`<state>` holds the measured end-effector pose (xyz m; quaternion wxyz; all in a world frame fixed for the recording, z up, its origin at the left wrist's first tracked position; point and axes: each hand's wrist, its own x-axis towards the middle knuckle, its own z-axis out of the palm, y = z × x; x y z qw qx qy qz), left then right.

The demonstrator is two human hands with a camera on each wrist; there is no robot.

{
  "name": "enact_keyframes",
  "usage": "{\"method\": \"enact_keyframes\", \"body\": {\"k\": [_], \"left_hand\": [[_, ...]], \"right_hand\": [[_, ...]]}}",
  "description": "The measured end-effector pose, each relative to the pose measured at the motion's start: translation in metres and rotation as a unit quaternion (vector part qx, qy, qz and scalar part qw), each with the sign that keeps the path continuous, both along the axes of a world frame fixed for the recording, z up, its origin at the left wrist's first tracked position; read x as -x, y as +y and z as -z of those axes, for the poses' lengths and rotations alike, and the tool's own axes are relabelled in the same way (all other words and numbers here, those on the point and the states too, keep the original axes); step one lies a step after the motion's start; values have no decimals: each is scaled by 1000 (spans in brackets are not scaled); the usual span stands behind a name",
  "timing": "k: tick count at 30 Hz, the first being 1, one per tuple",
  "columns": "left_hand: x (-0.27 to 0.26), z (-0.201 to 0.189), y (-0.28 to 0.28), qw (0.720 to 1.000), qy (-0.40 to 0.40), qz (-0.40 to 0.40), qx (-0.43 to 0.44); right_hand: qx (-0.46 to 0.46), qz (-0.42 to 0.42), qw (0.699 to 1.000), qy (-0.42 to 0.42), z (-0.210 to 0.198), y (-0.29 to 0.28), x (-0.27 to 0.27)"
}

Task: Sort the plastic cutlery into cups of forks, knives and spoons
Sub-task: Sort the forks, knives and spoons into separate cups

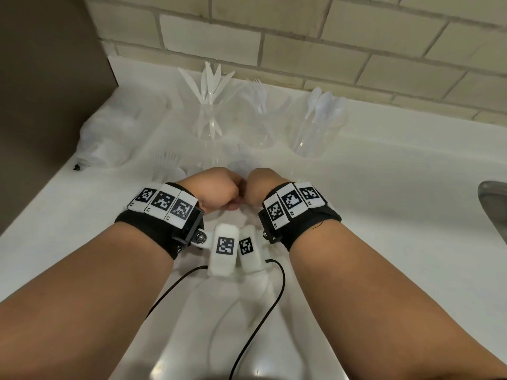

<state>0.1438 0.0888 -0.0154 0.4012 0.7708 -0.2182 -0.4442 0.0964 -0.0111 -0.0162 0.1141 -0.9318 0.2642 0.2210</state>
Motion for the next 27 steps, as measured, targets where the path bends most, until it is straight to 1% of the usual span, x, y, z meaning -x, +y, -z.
{"method": "enact_keyframes", "body": {"k": [4, 6, 9, 11, 13, 15, 17, 20, 23, 27], "left_hand": [[1, 0, 5, 1000, 15, 14, 18], [0, -3, 5, 1000, 16, -8, 16], [-8, -6, 3, 996, -22, -86, 4], [-14, -5, 1, 986, -59, -155, 10], [-19, -6, -1, 967, -76, -237, 51], [-22, -13, -2, 950, -62, -289, 105], [-27, -19, -3, 948, -35, -289, 131], [-34, -20, 1, 940, 17, -303, 159], [-30, -19, 3, 934, 16, -291, 206], [-20, -29, 8, 936, -2, -253, 243]], "right_hand": [[8, -25, 999, 25, -2, 2, 2], [12, -25, 999, 38, -2, 4, 4], [6, -13, 1000, 27, -7, 2, 13], [-14, -10, 1000, 12, -18, 1, 21], [-44, 0, 999, -7, -26, -1, 29], [-81, 10, 996, -43, -31, -1, 35], [-116, 2, 990, -85, -35, 2, 42], [-145, -35, 982, -120, -40, 8, 48], [-179, -50, 971, -153, -45, 12, 49], [-266, -19, 950, -165, -45, 9, 48]]}}
